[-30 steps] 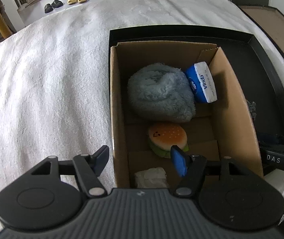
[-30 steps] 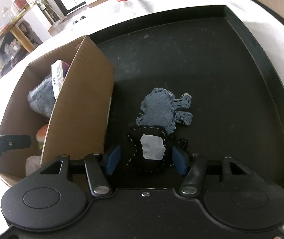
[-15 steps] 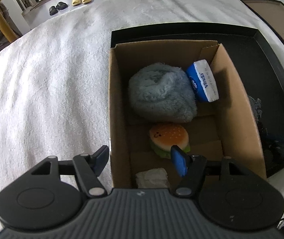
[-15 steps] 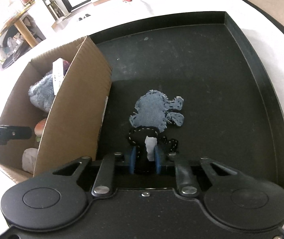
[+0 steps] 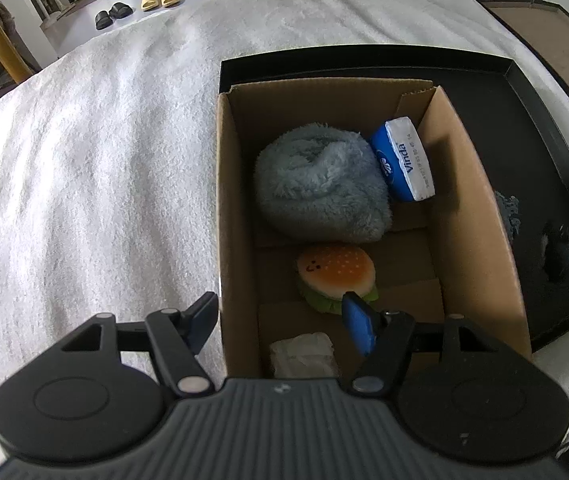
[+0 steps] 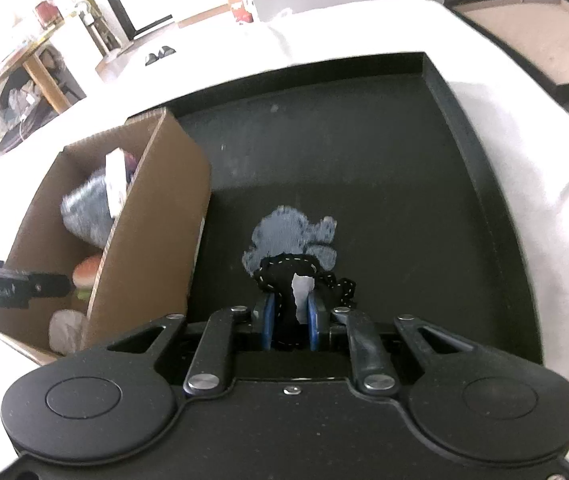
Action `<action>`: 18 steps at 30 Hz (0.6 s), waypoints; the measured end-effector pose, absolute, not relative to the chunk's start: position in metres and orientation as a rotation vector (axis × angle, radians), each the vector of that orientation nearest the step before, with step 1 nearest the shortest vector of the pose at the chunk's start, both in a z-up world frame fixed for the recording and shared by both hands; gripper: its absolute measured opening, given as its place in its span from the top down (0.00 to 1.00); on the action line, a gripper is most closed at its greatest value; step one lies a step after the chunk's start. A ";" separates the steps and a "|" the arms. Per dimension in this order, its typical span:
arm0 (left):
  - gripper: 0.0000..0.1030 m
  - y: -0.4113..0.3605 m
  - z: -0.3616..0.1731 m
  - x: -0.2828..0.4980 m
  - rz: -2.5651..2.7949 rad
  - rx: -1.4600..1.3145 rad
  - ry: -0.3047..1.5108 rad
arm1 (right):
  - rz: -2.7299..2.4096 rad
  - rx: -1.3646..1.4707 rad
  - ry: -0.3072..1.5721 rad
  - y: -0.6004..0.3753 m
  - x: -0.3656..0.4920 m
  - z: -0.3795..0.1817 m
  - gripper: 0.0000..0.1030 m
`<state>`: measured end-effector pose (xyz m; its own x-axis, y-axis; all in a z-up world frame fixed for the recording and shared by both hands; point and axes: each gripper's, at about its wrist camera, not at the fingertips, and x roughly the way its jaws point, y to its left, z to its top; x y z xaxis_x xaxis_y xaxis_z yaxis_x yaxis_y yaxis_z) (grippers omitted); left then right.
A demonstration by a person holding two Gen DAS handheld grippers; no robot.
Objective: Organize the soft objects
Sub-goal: 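Return the right tool to the tray and grasp the black-and-white patch, then carry the black patch into the box and open the right tool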
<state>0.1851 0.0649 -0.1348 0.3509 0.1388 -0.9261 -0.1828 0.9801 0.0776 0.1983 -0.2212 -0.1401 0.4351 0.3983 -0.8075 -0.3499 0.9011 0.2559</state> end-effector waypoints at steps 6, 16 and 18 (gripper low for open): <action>0.35 0.068 -0.131 0.181 0.194 -0.051 1.169 | 0.478 0.055 0.965 -0.217 0.198 -0.114 0.84; 0.36 0.084 -0.129 0.169 0.190 -0.102 1.130 | 0.536 0.050 0.892 -0.190 0.188 -0.071 0.84; 0.37 0.086 -0.130 0.167 0.182 -0.112 1.131 | 0.547 0.041 0.880 -0.182 0.186 -0.065 0.84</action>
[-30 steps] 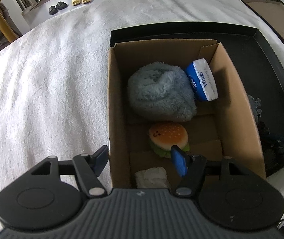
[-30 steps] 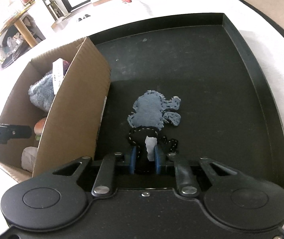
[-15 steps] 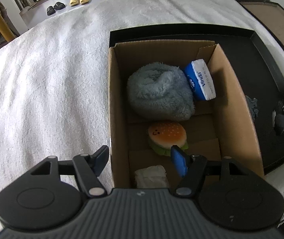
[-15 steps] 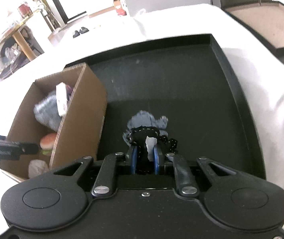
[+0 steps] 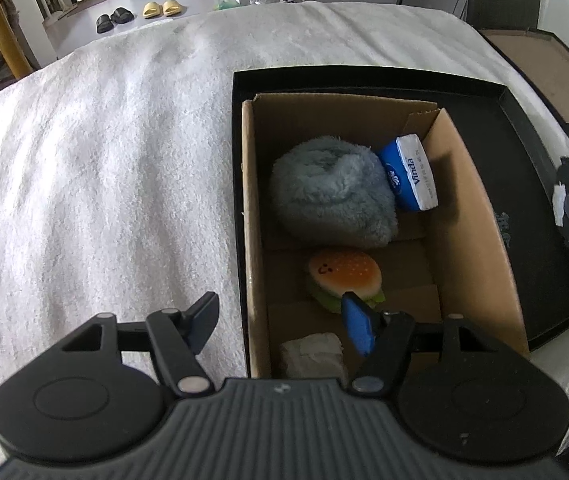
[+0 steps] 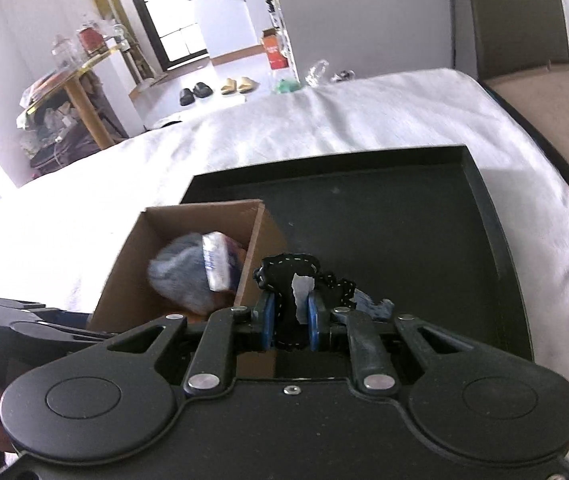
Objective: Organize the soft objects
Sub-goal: 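Carry the black patch into the box and open the right tool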
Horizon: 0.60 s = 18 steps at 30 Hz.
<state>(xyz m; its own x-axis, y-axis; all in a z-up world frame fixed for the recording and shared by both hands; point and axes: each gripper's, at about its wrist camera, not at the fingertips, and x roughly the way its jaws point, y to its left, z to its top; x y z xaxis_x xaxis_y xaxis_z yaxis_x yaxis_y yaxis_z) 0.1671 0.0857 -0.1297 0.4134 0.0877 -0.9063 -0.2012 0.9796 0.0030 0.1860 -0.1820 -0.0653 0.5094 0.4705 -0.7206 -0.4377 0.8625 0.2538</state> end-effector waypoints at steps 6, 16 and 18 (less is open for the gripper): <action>0.39 0.090 -0.132 0.163 0.159 -0.138 1.129 | 0.568 0.025 0.853 -0.166 0.178 -0.054 0.84; 0.70 0.098 -0.135 0.157 0.147 -0.193 1.131 | 0.636 0.005 0.819 -0.137 0.166 -0.042 0.83; 0.74 0.100 -0.135 0.155 0.145 -0.199 1.128 | 0.654 0.006 0.817 -0.132 0.165 -0.042 0.83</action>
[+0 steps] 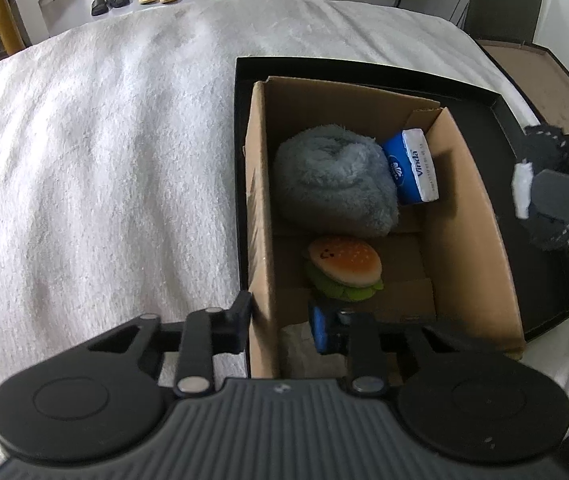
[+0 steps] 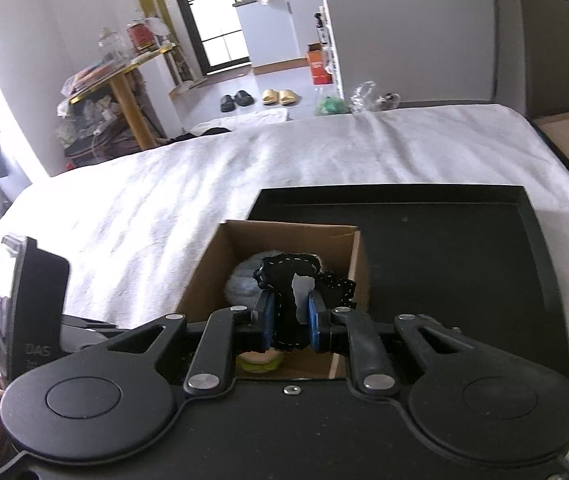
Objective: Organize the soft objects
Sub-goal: 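Carry the black patch into the box and open the right tool, then move the right tool to the tray and grasp the blue denim scrap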
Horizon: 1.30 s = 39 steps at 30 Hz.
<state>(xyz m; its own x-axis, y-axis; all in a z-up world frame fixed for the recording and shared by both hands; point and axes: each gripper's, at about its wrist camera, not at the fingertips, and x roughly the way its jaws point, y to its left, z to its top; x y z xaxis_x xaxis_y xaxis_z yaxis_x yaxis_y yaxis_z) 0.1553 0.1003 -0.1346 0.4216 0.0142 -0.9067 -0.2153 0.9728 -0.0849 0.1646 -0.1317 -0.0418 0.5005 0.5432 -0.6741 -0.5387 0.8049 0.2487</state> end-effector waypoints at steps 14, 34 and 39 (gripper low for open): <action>0.86 0.117 -0.136 0.147 0.112 -0.258 1.106 | 0.667 -0.066 0.855 -0.100 0.156 -0.060 0.75; 0.85 0.114 -0.132 0.147 0.110 -0.232 1.106 | 0.598 -0.086 0.858 -0.108 0.144 -0.066 0.56; 0.85 0.107 -0.131 0.150 0.125 -0.202 1.107 | 0.582 -0.069 0.838 -0.119 0.146 -0.061 0.47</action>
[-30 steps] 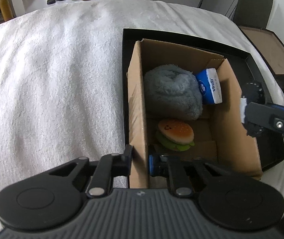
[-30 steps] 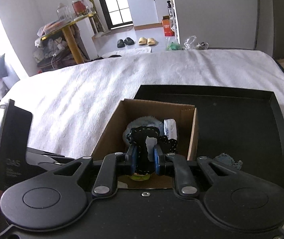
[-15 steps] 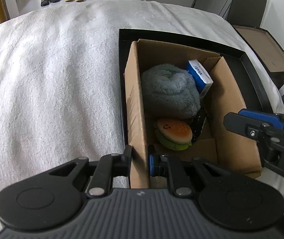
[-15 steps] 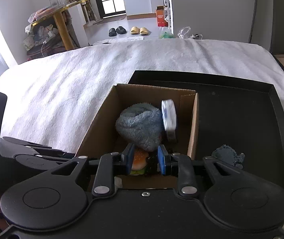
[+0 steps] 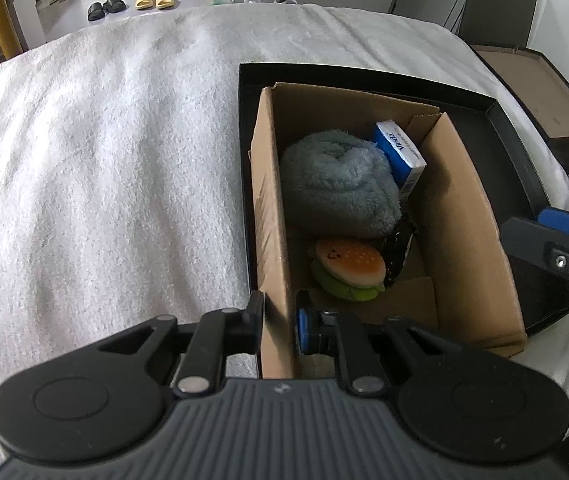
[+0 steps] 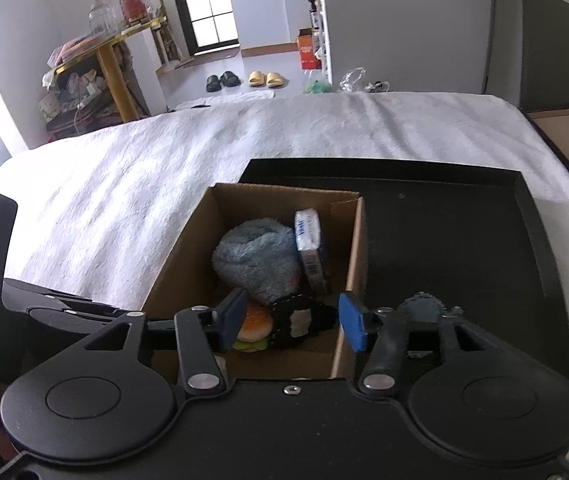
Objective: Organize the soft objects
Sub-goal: 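Move the right tool to the tray and grasp the blue denim scrap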
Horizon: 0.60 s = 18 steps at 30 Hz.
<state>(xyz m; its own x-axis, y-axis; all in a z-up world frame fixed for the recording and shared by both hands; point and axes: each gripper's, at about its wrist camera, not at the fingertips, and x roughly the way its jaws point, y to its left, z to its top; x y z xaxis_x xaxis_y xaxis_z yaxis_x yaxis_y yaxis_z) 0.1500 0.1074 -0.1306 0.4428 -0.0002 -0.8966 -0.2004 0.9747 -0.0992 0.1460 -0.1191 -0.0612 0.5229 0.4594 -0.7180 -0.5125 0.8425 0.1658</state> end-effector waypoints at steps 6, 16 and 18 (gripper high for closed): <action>0.82 0.102 -0.130 0.156 0.148 -0.178 1.113 | 0.551 -0.054 0.836 -0.136 0.152 -0.064 0.43; 0.66 0.088 -0.132 0.164 0.168 -0.129 1.143 | 0.521 -0.027 0.849 -0.159 0.164 -0.077 0.40; 0.53 0.086 -0.132 0.167 0.182 -0.119 1.150 | 0.515 -0.022 0.853 -0.164 0.168 -0.081 0.40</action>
<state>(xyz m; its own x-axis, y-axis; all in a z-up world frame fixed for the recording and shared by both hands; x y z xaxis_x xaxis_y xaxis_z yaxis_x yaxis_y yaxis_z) 0.1668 0.0860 -0.1321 0.3963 0.0819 -0.9145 -0.2038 0.9790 -0.0007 0.1677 -0.1642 -0.0808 0.5430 0.4250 -0.7242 -0.4424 0.8778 0.1835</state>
